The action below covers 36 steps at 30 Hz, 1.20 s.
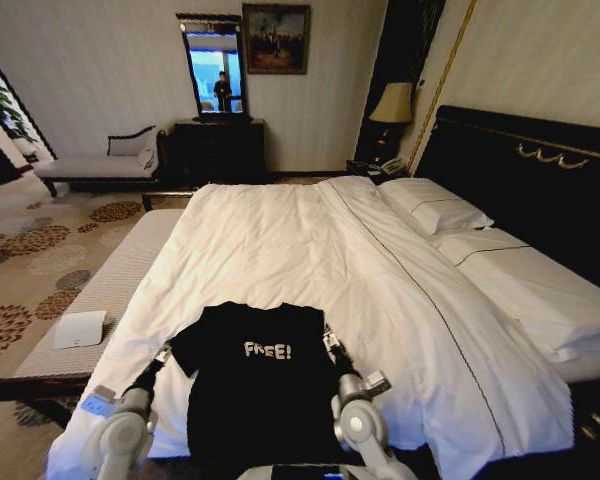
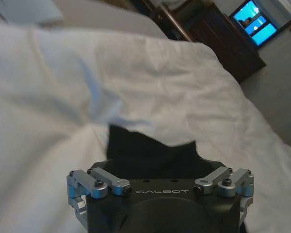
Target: Fold the clothes on the bed.
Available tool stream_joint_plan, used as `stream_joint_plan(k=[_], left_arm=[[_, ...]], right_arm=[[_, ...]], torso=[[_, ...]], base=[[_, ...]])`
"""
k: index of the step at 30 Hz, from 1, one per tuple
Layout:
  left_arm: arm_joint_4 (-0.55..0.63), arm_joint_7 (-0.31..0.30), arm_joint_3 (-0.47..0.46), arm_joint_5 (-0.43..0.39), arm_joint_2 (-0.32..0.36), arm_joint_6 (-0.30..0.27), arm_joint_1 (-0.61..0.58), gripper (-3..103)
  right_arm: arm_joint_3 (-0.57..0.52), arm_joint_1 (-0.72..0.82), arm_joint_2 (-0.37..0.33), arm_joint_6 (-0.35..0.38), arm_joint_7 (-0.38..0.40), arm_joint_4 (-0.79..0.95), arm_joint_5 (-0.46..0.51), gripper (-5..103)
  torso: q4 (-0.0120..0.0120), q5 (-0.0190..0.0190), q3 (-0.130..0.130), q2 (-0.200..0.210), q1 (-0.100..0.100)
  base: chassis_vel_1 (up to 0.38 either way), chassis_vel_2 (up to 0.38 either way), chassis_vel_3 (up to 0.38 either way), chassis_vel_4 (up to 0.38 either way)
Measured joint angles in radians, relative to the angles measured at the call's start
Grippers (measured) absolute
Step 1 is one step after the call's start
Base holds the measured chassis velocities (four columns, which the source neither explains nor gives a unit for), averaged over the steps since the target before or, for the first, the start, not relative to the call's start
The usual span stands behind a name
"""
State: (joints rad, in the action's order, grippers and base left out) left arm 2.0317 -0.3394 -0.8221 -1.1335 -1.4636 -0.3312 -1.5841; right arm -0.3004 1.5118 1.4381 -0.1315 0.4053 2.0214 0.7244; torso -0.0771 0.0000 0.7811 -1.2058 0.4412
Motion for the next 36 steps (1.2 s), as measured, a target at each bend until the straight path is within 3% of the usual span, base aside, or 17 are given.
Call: stream_joint_plan(k=[5, 14, 27, 32, 34, 36], left_arm=[[-0.051, 0.009, 0.002, -0.09, -0.011, 0.015, 0.036, 100], [-0.179, 0.035, -0.014, -0.11, 0.029, 0.046, 0.1, 100], [-0.318, 0.051, 0.014, -0.004, 0.078, 0.063, 0.217, 103], [-0.349, 0.052, 0.006, 0.008, 0.083, 0.064, 0.241, 81], [-0.355, 0.052, 0.006, 0.014, 0.083, 0.064, 0.242, 81], [-0.365, 0.054, 0.007, 0.025, 0.083, 0.064, 0.246, 70]], right_arm=[[-0.011, 0.021, 0.006, -0.005, 0.016, 0.04, -0.031, 100], [-0.001, 0.041, 0.035, -0.011, 0.004, 0.038, -0.049, 100], [0.021, 0.035, 0.049, -0.029, -0.03, -0.017, -0.113, 100], [0.029, 0.018, 0.04, -0.03, -0.028, -0.047, -0.114, 100], [0.029, 0.017, 0.038, -0.03, -0.027, -0.05, -0.113, 100], [0.028, 0.017, 0.035, -0.03, -0.024, -0.055, -0.113, 100]], torso=[[0.0, -0.0001, 0.0, 0.0, 0.0], [0.0001, -0.0001, 0.0, 0.0, 0.0], [0.0001, -0.0001, 0.0, 0.0, 0.0], [0.0002, 0.0, 0.0, 0.0, 0.0], [0.0001, -0.0001, 0.0, 0.0, 0.0], [0.0002, 0.0, 0.0, 0.0, 0.0]], base=[[0.0, 0.0, 0.0, 0.0], [0.0, 0.0, 0.0, 0.0], [0.0, 0.0, 0.0, 0.0], [0.0, 0.0, 0.0, 0.0], [0.0, 0.0, 0.0, 0.0], [0.0, 0.0, 0.0, 0.0]])
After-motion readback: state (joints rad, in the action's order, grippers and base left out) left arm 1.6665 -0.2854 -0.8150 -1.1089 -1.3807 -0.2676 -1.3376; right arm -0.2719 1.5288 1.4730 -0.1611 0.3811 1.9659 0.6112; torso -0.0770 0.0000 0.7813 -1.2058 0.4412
